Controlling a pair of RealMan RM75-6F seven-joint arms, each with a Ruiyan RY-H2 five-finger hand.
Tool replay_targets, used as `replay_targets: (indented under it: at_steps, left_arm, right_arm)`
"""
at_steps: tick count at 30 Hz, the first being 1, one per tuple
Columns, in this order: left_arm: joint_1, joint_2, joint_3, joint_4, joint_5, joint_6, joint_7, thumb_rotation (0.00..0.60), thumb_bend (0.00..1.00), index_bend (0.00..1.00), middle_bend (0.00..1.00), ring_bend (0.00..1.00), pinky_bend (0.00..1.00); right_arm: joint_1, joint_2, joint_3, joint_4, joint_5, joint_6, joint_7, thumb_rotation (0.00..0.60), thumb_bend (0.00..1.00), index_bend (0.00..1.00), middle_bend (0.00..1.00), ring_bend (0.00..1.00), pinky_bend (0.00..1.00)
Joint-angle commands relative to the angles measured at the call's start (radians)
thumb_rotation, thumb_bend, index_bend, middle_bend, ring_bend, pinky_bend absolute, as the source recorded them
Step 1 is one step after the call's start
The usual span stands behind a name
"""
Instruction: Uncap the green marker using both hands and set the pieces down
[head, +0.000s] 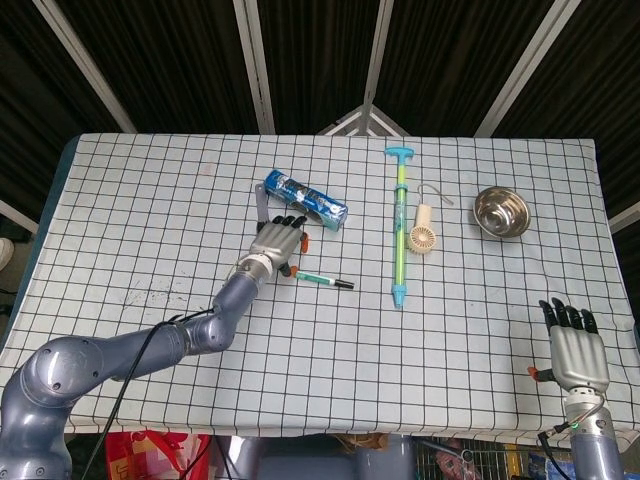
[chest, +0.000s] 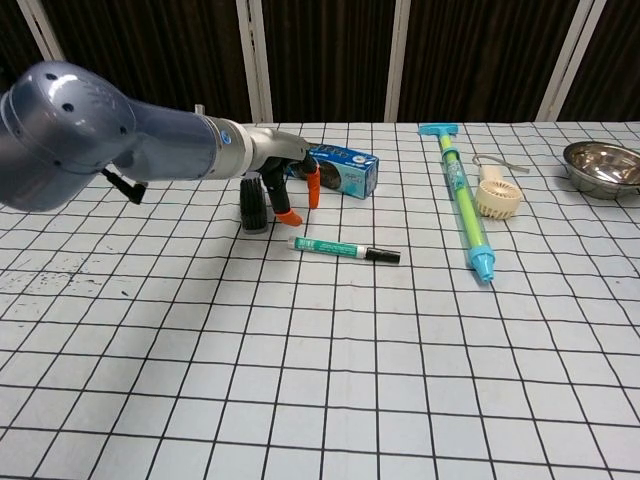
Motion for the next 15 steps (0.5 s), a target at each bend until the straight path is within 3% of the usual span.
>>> replay_targets:
  at_steps: [1,7,15]
  left_arm:
    - [-0.012,-0.036,0.028,-0.032,-0.027,0.110,0.046,0.600,0.45,0.41,0.00,0.00,0.00]
    - [-0.007,-0.027,0.028,-0.128,-0.053,0.229,0.102,0.600,0.45,0.41,0.00,0.00,0.00]
    - [0.021,-0.071,0.018,-0.125,-0.014,0.271,0.092,0.600,0.44,0.42,0.00,0.00,0.00]
  right_arm:
    - [0.003,-0.016,-0.004,0.028,-0.003,-0.016,0.023,0.600,0.12,0.11,0.06,0.08,0.05]
    - [0.006,-0.039,-0.011,0.083,-0.015,-0.042,0.066,0.600,0.12,0.11,0.06,0.08,0.05]
    - [0.004,-0.052,-0.016,0.130,-0.022,-0.062,0.111,0.600,0.12,0.11,0.06,0.08,0.05]
